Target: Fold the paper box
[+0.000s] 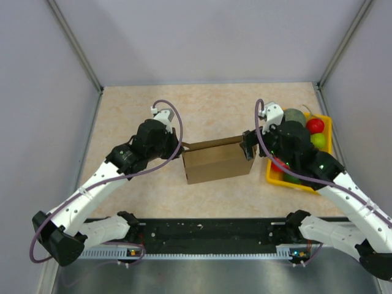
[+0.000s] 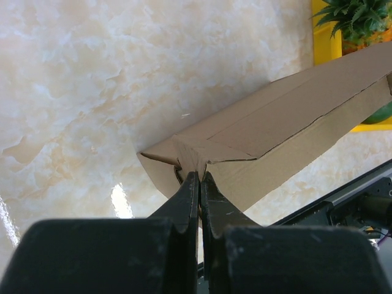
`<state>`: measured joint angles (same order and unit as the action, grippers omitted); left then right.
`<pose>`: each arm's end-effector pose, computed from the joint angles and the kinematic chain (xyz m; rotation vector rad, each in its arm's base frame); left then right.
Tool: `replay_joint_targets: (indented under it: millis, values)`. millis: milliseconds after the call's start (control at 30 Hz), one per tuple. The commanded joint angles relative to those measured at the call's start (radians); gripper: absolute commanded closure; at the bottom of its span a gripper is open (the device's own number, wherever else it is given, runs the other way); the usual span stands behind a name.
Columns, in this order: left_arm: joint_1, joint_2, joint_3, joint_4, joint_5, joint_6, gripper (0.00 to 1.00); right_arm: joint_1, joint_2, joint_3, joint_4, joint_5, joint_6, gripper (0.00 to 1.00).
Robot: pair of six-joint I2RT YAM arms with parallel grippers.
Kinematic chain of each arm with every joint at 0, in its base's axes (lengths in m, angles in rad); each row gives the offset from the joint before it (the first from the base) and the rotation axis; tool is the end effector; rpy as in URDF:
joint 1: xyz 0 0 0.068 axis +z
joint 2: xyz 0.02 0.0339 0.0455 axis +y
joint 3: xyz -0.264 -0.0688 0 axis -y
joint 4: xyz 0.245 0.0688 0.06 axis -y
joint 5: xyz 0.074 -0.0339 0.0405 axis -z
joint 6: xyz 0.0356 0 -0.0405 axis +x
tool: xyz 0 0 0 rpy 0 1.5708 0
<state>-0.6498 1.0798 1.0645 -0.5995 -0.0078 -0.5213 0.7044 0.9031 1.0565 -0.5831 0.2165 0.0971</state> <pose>0.1840 -0.1395 0.3393 0.1407 2.2573 -0.6402 0.1485 0.1162 0.3722 -0.4643 1.9478 0.3002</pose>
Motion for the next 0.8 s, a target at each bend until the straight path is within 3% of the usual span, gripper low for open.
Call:
replay_joint_targets:
  millis: [0,133,233,400,767]
  values:
    - [-0.008,0.006,-0.041,-0.054,0.043,0.012,1.0,0.01,0.055,0.114,0.016,-0.264,-0.247,0.01]
    - [-0.01,0.017,-0.041,-0.054,0.061,0.017,1.0,0.01,0.152,0.155,0.028,-0.515,-0.501,0.01]
    - [-0.01,0.016,-0.047,-0.059,0.063,0.021,1.0,0.01,0.158,0.113,0.149,-0.656,-0.654,0.01]
    - [-0.01,0.014,-0.046,-0.057,0.068,0.026,1.0,0.021,0.322,0.238,0.028,-0.851,-0.784,0.02]
    - [-0.01,0.005,-0.046,-0.065,0.071,0.024,1.0,0.182,0.506,0.303,-0.055,-0.651,-0.899,0.05]
